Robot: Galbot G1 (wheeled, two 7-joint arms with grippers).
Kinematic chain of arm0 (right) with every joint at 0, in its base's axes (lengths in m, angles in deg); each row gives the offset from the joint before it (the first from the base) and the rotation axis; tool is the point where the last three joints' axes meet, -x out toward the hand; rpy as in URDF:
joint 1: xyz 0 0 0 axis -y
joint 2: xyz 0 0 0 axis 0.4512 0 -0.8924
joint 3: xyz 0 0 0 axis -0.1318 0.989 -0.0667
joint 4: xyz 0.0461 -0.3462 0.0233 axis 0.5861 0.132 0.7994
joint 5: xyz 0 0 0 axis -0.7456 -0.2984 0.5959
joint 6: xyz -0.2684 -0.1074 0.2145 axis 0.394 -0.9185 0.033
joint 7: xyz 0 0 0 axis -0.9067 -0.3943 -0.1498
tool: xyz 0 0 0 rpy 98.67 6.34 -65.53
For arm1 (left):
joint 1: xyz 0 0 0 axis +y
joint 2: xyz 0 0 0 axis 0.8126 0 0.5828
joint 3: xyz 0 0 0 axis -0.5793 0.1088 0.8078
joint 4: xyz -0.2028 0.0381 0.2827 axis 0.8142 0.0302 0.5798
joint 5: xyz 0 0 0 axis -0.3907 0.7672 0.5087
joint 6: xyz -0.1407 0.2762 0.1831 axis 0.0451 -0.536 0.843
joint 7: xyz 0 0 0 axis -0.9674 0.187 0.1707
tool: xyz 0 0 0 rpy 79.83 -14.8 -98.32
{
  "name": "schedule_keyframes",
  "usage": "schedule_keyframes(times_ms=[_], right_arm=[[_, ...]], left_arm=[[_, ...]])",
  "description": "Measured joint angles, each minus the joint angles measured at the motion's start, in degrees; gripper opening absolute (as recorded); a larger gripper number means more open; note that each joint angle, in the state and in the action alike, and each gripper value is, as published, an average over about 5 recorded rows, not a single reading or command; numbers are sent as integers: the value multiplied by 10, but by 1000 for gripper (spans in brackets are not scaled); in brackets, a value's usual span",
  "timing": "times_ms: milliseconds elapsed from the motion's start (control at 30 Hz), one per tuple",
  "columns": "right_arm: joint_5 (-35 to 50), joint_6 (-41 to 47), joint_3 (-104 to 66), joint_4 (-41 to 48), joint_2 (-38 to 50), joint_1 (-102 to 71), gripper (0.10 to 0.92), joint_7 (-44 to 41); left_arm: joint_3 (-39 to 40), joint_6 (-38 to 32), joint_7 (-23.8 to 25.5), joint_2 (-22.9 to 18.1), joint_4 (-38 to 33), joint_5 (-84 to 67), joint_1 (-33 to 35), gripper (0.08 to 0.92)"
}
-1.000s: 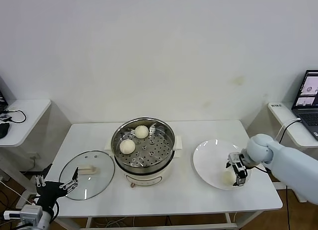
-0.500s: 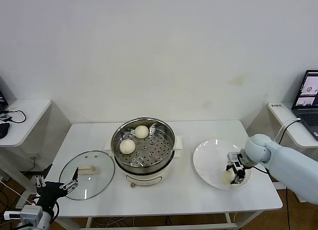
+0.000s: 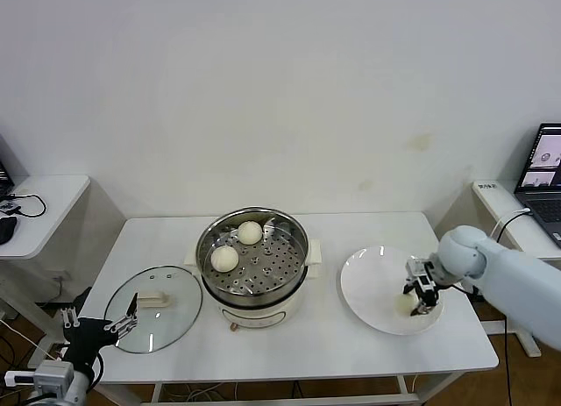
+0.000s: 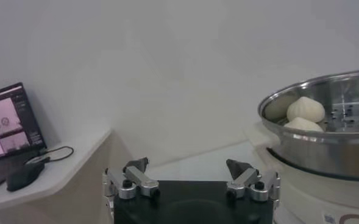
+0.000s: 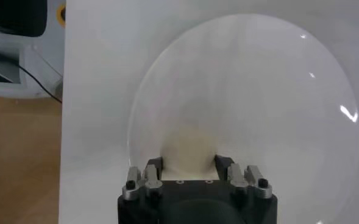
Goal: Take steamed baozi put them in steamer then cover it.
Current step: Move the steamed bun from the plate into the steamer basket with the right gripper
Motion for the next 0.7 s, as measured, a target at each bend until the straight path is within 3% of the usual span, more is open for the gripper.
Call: schedule_keyframes(times_ms=[333,700], right_arm=[[66,12,82,-9,-21,160,560,3],[155,16,171,10,-113,319,557,26]], left_arm=[[1,0,0,4,-4,-2,-2,823],[-10,0,0,8,-6,-11,0,823]])
